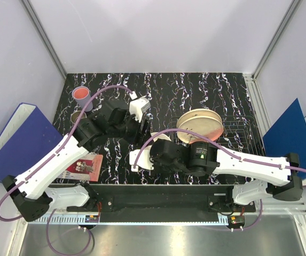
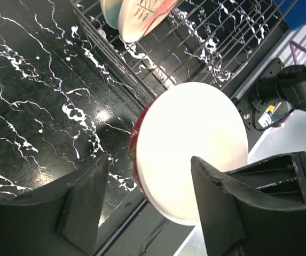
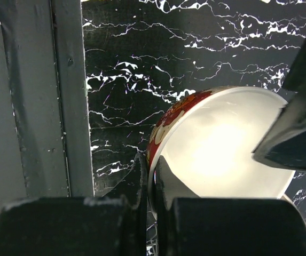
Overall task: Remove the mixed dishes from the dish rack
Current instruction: Pick up the bowl from the dish rack.
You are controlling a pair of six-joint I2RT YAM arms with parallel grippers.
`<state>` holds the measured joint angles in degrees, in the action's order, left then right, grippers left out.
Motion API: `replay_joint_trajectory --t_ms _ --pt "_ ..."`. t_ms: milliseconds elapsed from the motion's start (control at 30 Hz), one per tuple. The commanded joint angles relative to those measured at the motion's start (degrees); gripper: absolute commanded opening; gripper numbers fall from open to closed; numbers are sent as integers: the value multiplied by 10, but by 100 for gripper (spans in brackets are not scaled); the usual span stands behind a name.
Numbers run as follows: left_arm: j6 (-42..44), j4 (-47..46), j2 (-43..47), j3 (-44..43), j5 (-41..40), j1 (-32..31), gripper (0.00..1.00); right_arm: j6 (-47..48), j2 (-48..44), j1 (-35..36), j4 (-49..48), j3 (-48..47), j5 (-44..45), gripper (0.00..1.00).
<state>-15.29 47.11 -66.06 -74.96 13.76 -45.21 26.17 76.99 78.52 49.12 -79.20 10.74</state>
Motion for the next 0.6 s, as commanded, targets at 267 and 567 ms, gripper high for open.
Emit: replay_joint_trajectory --t_ms 267,567 --pt "15 3 -39 12 -22 -8 48 36 0 -6 -53 -36 -20 0" --pt "17 7 -56 11 -22 -8 0 37 -16 -7 -54 -26 -13 0"
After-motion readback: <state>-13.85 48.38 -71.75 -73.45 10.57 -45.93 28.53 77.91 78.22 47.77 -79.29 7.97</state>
